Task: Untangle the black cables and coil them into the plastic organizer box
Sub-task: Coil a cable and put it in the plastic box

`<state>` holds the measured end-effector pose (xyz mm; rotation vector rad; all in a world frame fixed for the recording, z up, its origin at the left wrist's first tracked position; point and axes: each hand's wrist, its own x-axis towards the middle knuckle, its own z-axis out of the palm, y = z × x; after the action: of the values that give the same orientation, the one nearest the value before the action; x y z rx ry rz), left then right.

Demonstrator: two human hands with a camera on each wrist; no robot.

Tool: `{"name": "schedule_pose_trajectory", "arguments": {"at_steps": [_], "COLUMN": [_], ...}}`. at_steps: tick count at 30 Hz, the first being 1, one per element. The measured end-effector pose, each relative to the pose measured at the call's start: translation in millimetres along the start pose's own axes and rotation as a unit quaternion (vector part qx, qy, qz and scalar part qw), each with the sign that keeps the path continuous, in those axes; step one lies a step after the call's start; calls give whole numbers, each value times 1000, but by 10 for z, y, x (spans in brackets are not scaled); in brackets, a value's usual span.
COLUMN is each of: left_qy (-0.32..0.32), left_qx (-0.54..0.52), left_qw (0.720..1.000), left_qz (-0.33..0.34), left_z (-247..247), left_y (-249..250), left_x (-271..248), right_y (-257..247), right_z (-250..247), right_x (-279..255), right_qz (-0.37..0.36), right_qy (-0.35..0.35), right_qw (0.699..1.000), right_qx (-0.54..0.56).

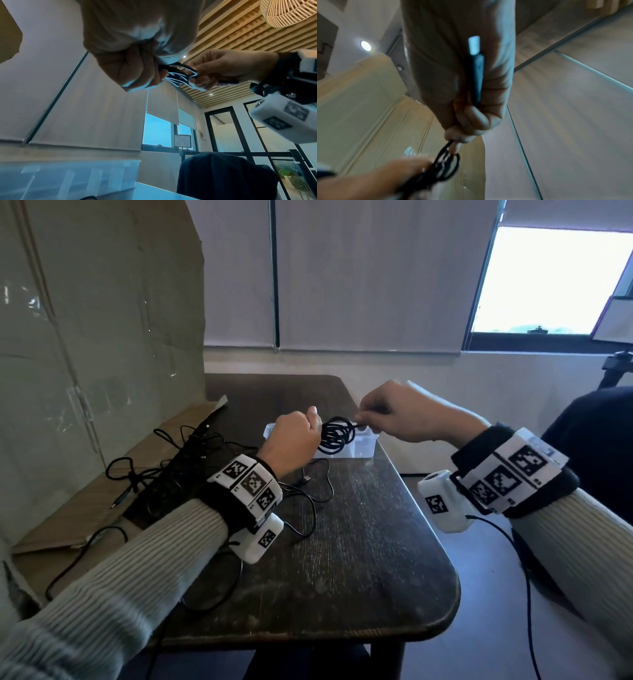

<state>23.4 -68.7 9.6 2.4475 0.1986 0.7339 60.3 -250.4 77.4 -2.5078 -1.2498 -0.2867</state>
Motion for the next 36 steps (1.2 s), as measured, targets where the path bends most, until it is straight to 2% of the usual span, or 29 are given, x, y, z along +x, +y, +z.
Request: {"name": "schedule_pose_trajectory", "arguments": {"at_steps": [2, 5, 8, 10, 13, 17, 19, 20, 22, 25, 27, 31, 33, 36], "left_qy": [-12, -88, -77, -51, 14, 90, 129, 144, 151, 133, 92, 57, 57, 61], "left_qx": [2, -57, -155, -263, -320, -325, -306, -260, -99, 10, 37, -25, -70, -127], "left_qw": [998, 984, 969, 953, 946, 941, 941, 953, 983, 989, 988, 967, 949, 938], "left_qz": [55, 143, 173, 139, 56, -38, -59, -49, -11, 65, 115, 248, 302, 318], "left_z": [-8, -41, -65, -108, -212, -300, -360, -386, -387, -335, -329, -264, -233, -204], "left_y": [3, 43, 119, 151, 154, 185, 203, 206, 205, 180, 131, 2, -22, 29], "left_x": [-25, -70, -120, -84, 61, 225, 298, 319, 298, 155, 83, 38, 10, 20], "right_y": [-14, -54, -81, -26, 56, -68, -153, -192, -270, -371, -384, -353, -323, -241], "right_z": [-76, -96, -4, 123, 340, 533, 620, 665, 692, 582, 457, 192, 95, -1], "right_x": [24, 83, 174, 243, 289, 224, 139, 98, 37, 27, -2, -51, -38, 36], "right_qz": [-37, -81, -84, -62, -23, -36, -72, -95, -120, -135, -155, -213, -240, -256], "right_qy": [28, 75, 110, 131, 140, 130, 112, 112, 112, 108, 116, 164, 184, 198], "right_qw": [998, 983, 961, 943, 935, 978, 989, 989, 986, 982, 975, 946, 939, 944], "right_qx": [37, 147, 238, 298, 325, 157, 64, 30, -12, -74, -108, -182, -160, -72]}}
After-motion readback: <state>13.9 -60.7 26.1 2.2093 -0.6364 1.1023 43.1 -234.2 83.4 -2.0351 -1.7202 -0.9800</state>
